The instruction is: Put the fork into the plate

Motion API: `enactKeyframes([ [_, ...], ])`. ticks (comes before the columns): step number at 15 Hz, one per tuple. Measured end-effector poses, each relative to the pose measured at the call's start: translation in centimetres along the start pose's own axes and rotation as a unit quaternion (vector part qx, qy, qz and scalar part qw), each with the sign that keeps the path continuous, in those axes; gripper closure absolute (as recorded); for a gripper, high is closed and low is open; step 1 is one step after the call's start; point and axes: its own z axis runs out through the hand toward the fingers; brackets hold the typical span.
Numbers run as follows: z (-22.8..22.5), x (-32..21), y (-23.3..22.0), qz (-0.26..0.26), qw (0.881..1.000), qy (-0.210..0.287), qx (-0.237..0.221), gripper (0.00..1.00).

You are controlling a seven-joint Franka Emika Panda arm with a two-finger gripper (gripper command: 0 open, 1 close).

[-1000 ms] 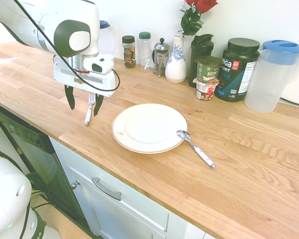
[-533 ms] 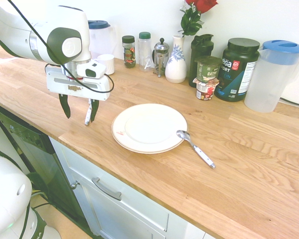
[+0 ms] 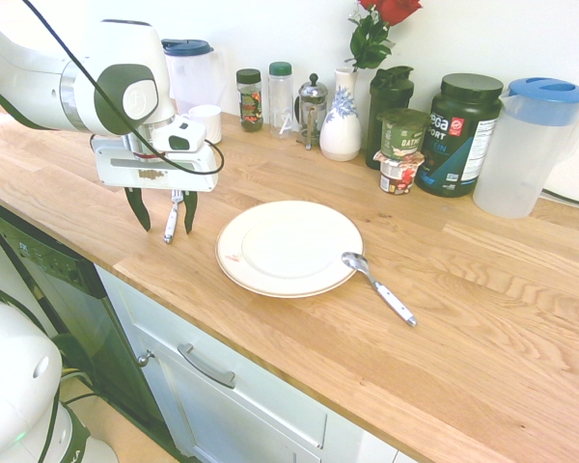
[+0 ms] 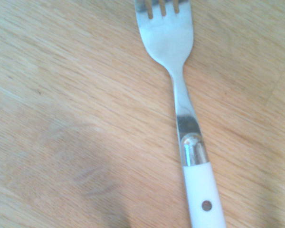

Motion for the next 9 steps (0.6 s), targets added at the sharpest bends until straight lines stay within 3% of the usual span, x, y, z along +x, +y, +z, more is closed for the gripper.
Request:
enactKeyframes([
  [9,0.05,0.17,0.17,0.001,1.000,0.002,0.000,1.00],
])
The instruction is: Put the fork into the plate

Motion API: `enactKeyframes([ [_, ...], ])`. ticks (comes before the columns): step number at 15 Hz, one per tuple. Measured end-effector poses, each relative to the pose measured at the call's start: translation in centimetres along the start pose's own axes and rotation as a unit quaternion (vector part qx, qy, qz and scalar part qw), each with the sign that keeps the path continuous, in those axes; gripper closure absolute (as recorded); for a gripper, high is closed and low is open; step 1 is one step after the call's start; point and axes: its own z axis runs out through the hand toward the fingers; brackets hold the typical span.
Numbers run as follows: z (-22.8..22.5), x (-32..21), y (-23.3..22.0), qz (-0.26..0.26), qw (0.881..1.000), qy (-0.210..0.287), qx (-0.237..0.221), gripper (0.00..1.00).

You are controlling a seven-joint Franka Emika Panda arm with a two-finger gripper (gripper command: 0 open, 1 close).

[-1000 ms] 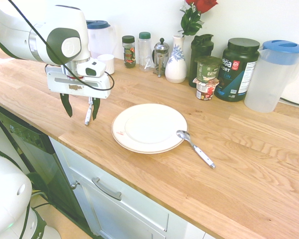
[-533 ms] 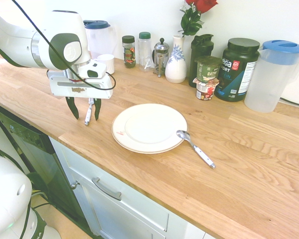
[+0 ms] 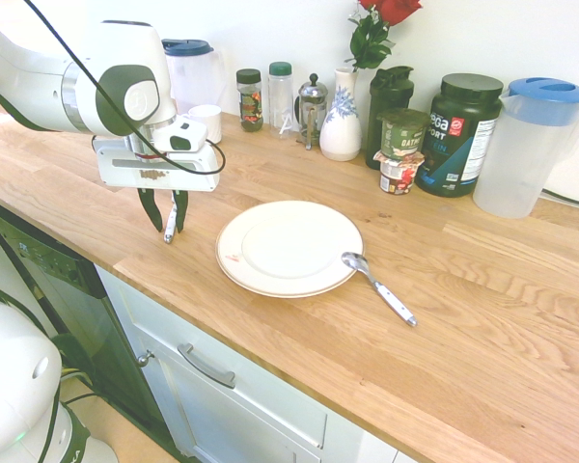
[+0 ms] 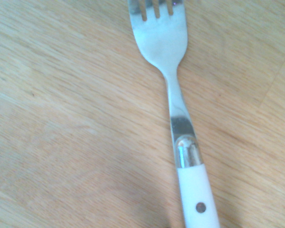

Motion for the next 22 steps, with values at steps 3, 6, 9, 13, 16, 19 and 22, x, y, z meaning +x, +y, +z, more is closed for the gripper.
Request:
enactKeyframes([
  [3,0.0,0.2,0.2,0.003,1.000,0.001,0.001,1.00],
  [6,-0.1,0.6,0.5,0.009,1.000,0.004,0.004,1.00],
  [9,-1.2,2.5,1.8,0.028,0.999,0.020,0.011,1.00],
  [13,-5.3,7.2,4.5,0.064,0.996,0.058,0.029,1.00],
  [16,-7.6,9.7,8.3,0.092,0.993,0.074,0.028,1.00],
  [19,-7.4,10.2,11.6,0.114,0.991,0.068,0.023,1.00],
  [22,-6.2,9.8,13.6,0.123,0.991,0.056,0.016,1.00],
])
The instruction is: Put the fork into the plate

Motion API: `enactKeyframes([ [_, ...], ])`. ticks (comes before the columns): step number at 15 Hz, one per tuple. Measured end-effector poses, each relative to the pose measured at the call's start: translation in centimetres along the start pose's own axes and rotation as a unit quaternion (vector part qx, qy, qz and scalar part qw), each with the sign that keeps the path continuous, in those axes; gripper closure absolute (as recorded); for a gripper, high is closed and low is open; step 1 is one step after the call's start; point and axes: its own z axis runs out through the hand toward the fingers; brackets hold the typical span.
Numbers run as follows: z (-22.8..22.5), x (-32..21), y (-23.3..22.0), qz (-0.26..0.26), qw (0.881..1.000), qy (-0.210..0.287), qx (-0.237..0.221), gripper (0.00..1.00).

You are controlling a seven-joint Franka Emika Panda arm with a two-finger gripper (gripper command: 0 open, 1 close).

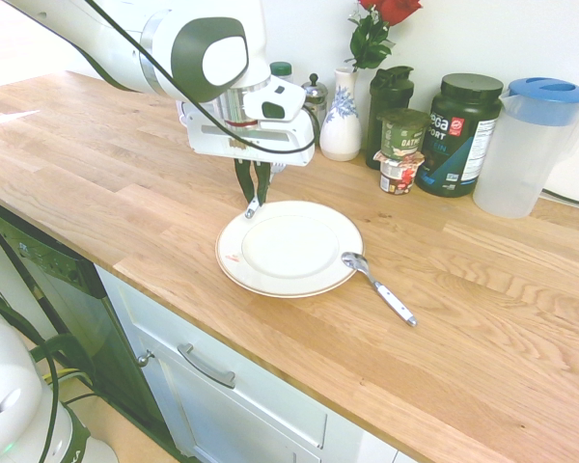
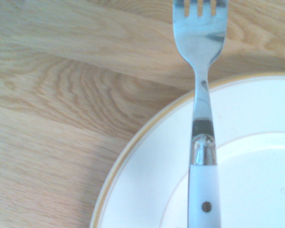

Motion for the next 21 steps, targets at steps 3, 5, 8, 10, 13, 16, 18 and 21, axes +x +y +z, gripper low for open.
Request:
enactKeyframes([
  [3,0.4,0.1,1.2,0.007,1.000,-0.004,-0.002,1.00],
  [5,0.5,0.2,1.4,0.009,1.000,-0.005,-0.003,1.00],
  [8,1.2,-0.3,1.9,0.010,1.000,-0.011,-0.006,1.00],
  [10,1.4,-0.3,2.1,0.012,1.000,-0.013,-0.006,1.00],
  [13,1.5,-0.1,2.7,0.017,1.000,-0.015,-0.007,0.00],
  [16,1.6,0.0,3.2,0.021,1.000,-0.018,-0.010,0.00],
  [18,2.0,-0.2,3.4,0.021,0.999,-0.023,-0.012,0.00],
  [21,2.5,-0.5,3.8,0.023,0.999,-0.027,-0.014,0.00],
])
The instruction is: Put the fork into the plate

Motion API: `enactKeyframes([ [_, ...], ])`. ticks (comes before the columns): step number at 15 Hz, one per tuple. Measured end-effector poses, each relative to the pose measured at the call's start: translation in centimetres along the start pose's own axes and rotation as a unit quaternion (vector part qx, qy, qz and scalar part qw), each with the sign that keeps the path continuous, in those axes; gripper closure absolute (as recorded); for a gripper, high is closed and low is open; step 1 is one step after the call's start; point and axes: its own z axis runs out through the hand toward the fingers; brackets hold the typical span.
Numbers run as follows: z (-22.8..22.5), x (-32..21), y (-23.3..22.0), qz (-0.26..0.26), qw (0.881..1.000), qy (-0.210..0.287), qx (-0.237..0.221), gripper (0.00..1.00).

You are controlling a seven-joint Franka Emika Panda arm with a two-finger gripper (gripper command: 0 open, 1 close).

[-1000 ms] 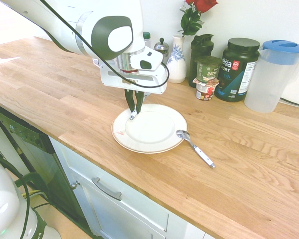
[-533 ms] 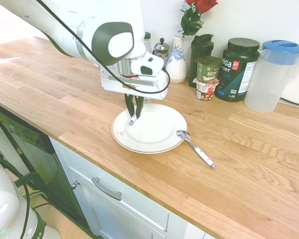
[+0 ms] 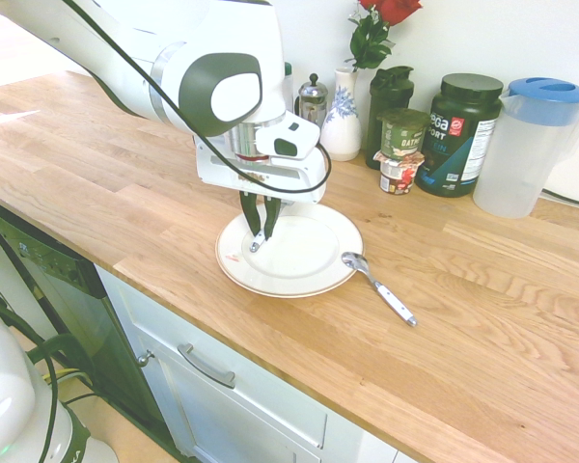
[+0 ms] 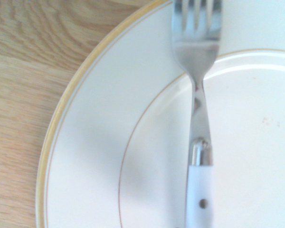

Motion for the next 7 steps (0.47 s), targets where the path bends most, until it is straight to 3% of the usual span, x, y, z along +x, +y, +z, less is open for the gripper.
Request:
enactKeyframes([
  [7,-0.81,0.80,0.71,0.010,1.000,0.009,0.010,0.00],
])
